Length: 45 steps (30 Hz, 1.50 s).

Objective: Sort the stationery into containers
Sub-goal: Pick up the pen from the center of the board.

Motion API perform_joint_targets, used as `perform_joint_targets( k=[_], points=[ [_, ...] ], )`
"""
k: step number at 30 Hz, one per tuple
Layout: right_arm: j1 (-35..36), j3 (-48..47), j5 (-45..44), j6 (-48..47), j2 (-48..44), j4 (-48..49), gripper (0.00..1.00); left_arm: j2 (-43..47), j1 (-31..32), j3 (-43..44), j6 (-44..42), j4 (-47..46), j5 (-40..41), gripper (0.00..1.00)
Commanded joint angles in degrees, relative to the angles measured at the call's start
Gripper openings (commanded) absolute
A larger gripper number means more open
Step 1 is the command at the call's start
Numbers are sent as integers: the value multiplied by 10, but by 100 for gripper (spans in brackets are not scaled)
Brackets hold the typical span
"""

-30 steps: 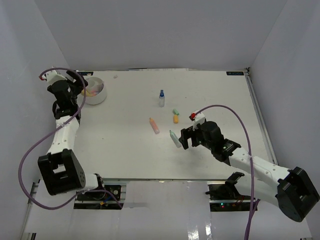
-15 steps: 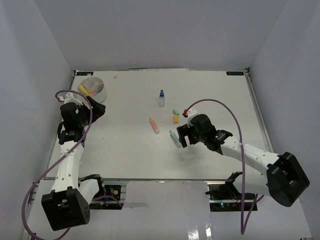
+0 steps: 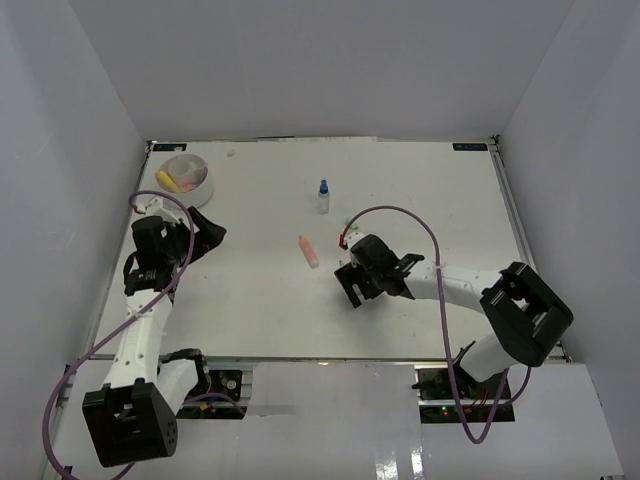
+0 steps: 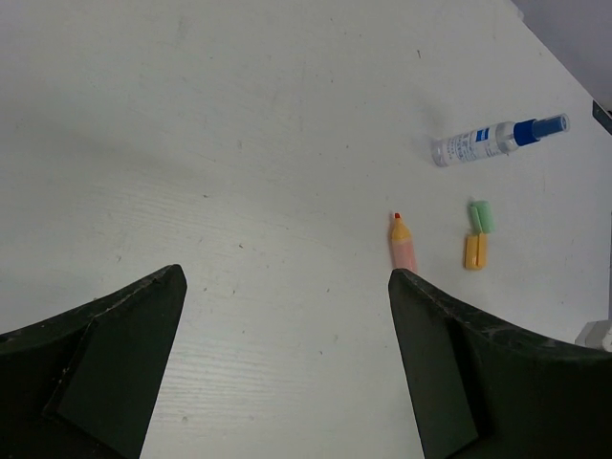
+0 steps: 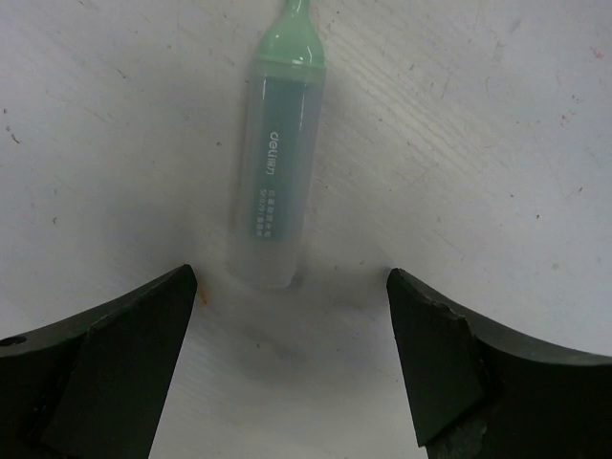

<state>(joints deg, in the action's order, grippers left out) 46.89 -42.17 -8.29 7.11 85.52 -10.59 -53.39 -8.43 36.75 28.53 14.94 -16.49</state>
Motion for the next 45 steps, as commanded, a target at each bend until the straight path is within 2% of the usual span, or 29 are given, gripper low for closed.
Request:
perform_joint_targets(
  k=[1, 6, 14, 18, 21, 24, 27, 29, 31, 36, 38, 40, 45],
  points=[
    [7, -30, -17, 3, 18, -3, 87, 8, 3, 2, -1, -3, -19, 98],
    [11, -35, -19, -1, 35, -14, 80, 12, 2, 2, 1, -3, -21, 98],
    [19, -38, -23, 6, 31, -39, 63, 4, 3, 2, 7, -4, -34, 98],
    [26, -36, -26, 7, 29, -46, 58, 2, 2, 2, 12, -4, -36, 98],
    [29, -32, -26, 9, 27, -46, 49, 0, 2, 2, 17, -4, -44, 98],
    [34, -28, -27, 10, 22, -46, 46, 1, 3, 5, 17, -6, -49, 98],
    [36, -26, -27, 9, 20, -43, 37, 4, 3, 0, 21, -11, -57, 98],
    [35, -27, -29, 9, 18, -40, 27, 4, 3, -5, 28, -12, -71, 98],
    [36, -24, -31, 9, 13, -35, 21, 4, 3, -6, 35, -14, -95, 98],
    [43, -21, -32, 13, -4, -20, 15, 15, 17, -9, 55, -19, -129, 98],
    [49, -19, -32, 23, -26, -2, 10, 23, 45, -9, 71, -25, -130, 98],
    [56, -21, -37, 35, -42, 20, 9, 35, 102, -12, 103, -47, -123, 97],
    [75, -17, -60, 76, -105, 93, 8, 47, 227, -21, 160, -125, -40, 95]
  ],
)
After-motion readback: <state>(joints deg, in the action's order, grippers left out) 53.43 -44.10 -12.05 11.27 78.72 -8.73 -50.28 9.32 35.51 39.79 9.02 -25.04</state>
